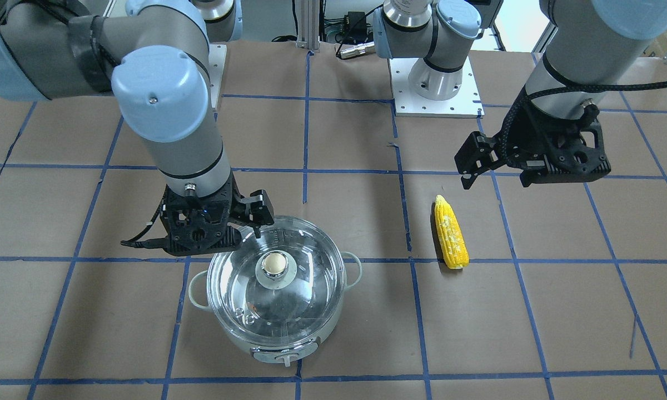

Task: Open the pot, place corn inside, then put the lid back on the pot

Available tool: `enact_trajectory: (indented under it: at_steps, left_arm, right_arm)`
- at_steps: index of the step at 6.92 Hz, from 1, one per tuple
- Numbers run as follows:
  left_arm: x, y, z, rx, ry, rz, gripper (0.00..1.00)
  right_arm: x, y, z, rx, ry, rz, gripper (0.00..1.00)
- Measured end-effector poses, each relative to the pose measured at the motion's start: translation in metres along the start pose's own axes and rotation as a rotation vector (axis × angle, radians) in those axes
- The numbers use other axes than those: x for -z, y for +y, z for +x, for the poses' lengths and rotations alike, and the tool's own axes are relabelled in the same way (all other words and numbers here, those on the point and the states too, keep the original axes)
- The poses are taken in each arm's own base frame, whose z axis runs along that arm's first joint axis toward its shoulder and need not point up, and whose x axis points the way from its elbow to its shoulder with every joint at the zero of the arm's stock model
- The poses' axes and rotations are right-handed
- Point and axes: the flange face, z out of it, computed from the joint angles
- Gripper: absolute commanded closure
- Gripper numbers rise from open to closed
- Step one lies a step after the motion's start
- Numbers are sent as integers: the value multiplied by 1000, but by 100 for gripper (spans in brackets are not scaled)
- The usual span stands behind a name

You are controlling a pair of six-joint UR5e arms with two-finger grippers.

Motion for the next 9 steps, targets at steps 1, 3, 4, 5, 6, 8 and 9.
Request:
enact_trajectory:
  at_steps: [1, 3, 4, 5, 6, 8, 9]
  left_arm:
    - [0, 0, 0, 0, 0, 0, 0]
    - [0, 0, 0, 0, 0, 0, 0]
    - [0, 0, 0, 0, 1, 0, 0]
    - [0, 0, 0, 0, 1, 0, 0]
    - [0, 0, 0, 0, 0, 0, 0]
    - [0, 0, 0, 0, 0, -1, 0]
    - [-1, 0, 0, 0, 1, -1, 0]
  right_arm:
    - [-7, -1, -8, -10, -1, -2, 0]
    - [-17, -3, -19, -8, -10, -5, 0]
    - [-20, -2, -26, 0, -16, -6, 0]
    - [-24, -3, -33, 7, -19, -4, 1]
    - [-28, -3, -40, 11, -21, 5, 1]
    - [-37, -6, -51, 7, -25, 15, 1]
    - [-43, -10, -55, 7, -28, 32, 1]
